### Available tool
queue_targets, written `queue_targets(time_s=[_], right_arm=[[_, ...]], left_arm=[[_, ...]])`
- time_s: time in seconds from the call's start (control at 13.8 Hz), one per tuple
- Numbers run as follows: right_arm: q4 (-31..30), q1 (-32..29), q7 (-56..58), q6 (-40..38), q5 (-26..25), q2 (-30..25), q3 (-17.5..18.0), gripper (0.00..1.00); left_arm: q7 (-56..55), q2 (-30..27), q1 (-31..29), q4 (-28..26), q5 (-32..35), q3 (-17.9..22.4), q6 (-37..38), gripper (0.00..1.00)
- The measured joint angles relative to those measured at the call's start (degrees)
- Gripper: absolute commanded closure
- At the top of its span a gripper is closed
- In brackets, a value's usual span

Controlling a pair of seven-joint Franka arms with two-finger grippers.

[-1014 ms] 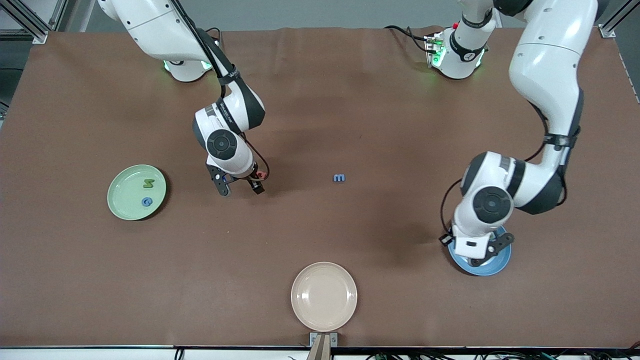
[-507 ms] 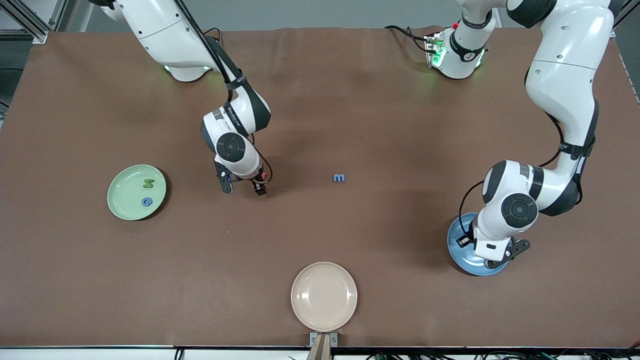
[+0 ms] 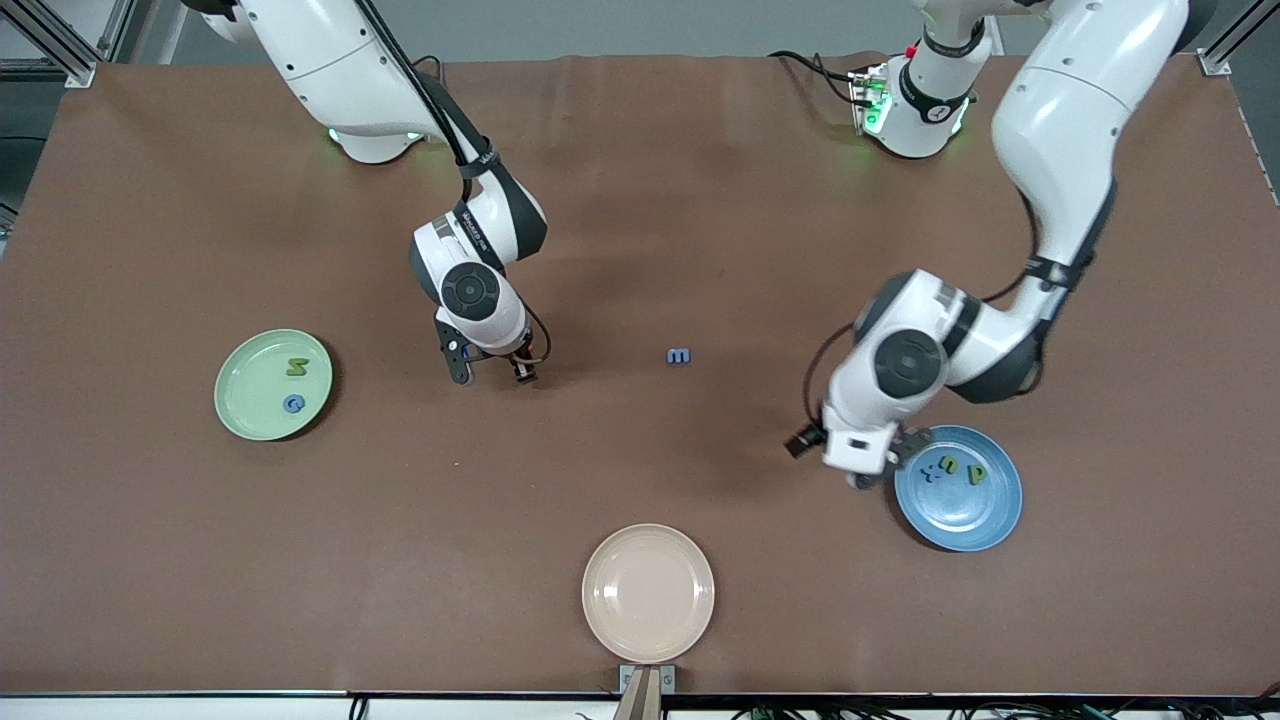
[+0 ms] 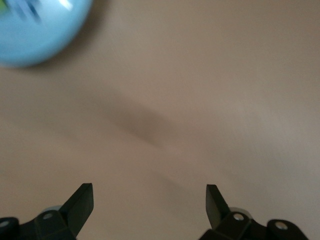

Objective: Sort upper and lower case letters into plates

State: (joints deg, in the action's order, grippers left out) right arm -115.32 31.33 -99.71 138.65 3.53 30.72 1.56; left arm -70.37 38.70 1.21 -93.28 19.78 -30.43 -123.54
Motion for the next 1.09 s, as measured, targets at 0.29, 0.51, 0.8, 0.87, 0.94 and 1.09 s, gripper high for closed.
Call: queue_targets(time_s=[0.29,0.51,0.8,0.87,0.94,1.09], right_arm=[[-1.02,0.44,-0.03,0.75,0.0,-0.2,-0.02,0.61],[-1.52,0.48,-0.05,1.11,0.01,-0.55,-0.02,0.69],[-1.48,0.49,-0.1,1.0,0.01,-0.58,-0.04,0.69],[-1.19,0.48,-0.1,0.47,0.01,-0.57,-0.1,0.69],[-0.39,0.45,-0.09,-1.36,0.01,-0.55,-0.37,0.69],[2.94,-0.35,0.67,-8.62,-0.02,-0.6,-1.03,0.69]], left_arm=[[-17.36,0.38,9.18,-2.28,0.02,-0.49,-1.71,0.08],[-31.03,0.9,12.48,-4.4,0.02,-0.38,-5.07,0.08],[-44.44,1.71,13.42,-7.47,0.85,-0.37,-9.72,0.11],[-46.99,1.89,13.76,-7.64,1.56,-0.36,-10.31,0.12],[-49.6,2.12,14.19,-7.72,2.82,-0.37,-10.98,0.16],[-55.5,2.73,14.85,-7.84,6.57,-0.36,-12.04,0.17]])
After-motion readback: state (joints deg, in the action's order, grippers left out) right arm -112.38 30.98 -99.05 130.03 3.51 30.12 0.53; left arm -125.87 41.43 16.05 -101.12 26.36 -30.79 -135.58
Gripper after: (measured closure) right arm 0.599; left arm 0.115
